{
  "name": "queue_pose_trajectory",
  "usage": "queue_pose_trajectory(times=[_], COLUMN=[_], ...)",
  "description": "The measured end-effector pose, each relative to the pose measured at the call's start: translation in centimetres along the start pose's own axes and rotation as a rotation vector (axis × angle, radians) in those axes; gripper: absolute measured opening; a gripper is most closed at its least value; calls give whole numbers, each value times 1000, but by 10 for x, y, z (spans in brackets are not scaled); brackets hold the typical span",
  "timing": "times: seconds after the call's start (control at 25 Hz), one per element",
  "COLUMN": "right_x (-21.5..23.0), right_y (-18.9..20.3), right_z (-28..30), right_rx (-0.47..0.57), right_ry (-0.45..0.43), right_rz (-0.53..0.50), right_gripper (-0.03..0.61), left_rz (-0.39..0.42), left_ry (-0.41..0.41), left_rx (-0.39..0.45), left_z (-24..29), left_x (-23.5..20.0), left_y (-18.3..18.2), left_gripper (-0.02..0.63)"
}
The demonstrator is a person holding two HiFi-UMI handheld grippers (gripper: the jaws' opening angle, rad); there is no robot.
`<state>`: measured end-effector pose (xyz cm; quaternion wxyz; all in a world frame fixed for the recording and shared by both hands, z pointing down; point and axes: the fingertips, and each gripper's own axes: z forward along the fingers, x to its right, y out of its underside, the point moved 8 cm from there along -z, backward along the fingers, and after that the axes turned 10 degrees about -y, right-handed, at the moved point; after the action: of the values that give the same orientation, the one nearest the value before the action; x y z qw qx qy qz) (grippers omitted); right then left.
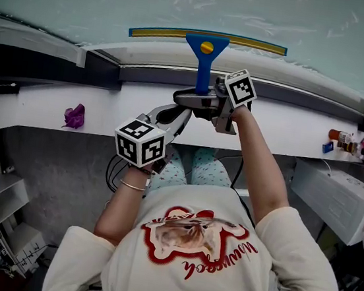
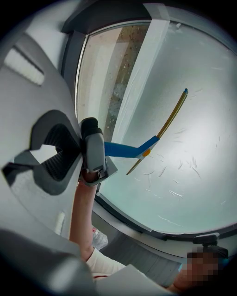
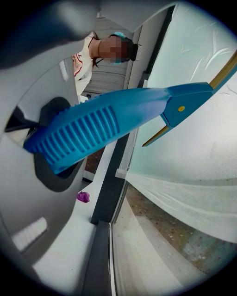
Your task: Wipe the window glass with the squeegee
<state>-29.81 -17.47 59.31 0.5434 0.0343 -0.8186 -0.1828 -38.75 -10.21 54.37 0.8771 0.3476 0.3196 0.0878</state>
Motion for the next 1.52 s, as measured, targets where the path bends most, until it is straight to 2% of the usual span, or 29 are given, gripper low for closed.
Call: queue_pose_trajectory(times=[0.32,0.52,1.52], right_x=[8,9,33], right_y=[5,6,21], right_z=[-7,-4,-16], right_rx=[-3,2,25], right_ry=[27,-2,4], right_rz=[20,20,70], right_gripper=[91,91,91], left_rz=[-2,-7,-43], left_ry=[4,2,-5], left_rx=[-27,-34,-67], left_z=[6,8,20], left_x=[-3,-5,-14], left_y=[6,9,26], left_gripper=[2,2,0])
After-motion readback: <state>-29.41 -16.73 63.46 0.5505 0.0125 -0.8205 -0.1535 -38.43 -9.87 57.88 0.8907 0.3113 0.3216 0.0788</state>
